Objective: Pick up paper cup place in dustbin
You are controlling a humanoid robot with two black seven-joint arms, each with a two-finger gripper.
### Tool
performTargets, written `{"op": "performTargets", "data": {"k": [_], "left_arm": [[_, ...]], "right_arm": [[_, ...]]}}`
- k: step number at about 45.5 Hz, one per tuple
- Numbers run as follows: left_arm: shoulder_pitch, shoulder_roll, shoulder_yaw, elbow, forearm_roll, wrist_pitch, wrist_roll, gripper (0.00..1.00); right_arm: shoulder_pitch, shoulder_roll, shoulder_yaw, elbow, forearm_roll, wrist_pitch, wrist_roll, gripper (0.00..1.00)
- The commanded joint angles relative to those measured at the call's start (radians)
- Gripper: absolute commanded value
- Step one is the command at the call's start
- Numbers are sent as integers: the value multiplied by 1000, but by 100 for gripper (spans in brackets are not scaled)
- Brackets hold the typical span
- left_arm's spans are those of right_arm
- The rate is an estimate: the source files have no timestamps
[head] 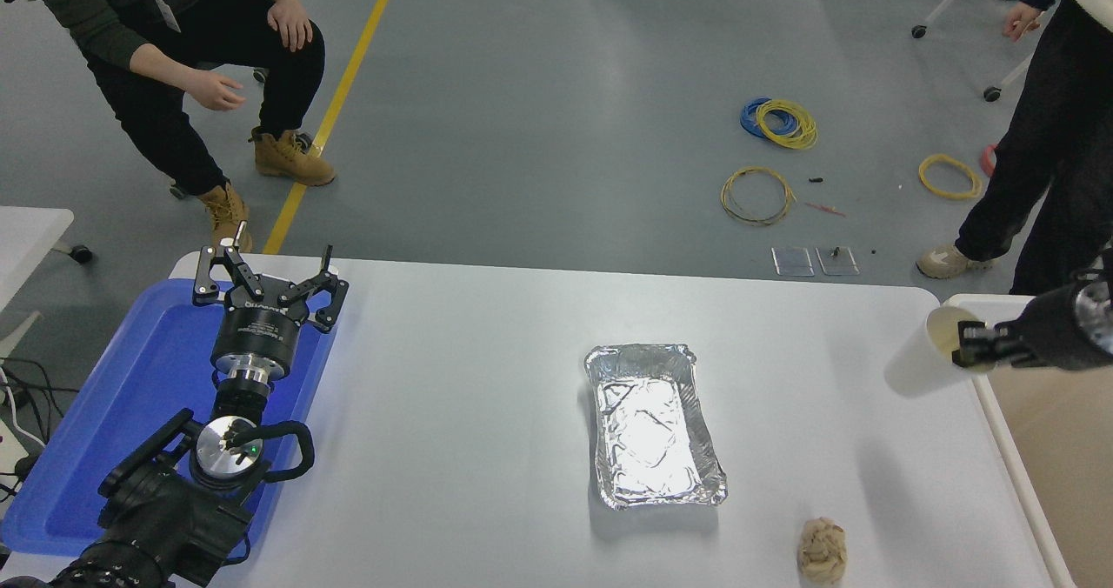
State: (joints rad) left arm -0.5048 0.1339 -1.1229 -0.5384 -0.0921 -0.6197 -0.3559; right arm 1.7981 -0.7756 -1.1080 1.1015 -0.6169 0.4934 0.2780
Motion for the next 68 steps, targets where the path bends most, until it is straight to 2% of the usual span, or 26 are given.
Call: {"op": "performTargets", "data": {"k": [1,15,49,58,68], "left_arm": [[0,1,0,0,0,0,0,100],[0,0,0,0,0,0,0,100],[0,1,0,0,0,0,0,100],[0,0,0,0,0,0,0,100],[0,0,0,0,0,0,0,100]], "right_arm": [[256,-56,-50,24,-17,158,0,0],[403,-67,-59,24,-46,261,0,0],[389,-65,-59,23,-52,258,-5,0],[297,-64,-59,-34,-64,154,-14,0],[101,-59,-58,-236,-40,31,-17,0]]}}
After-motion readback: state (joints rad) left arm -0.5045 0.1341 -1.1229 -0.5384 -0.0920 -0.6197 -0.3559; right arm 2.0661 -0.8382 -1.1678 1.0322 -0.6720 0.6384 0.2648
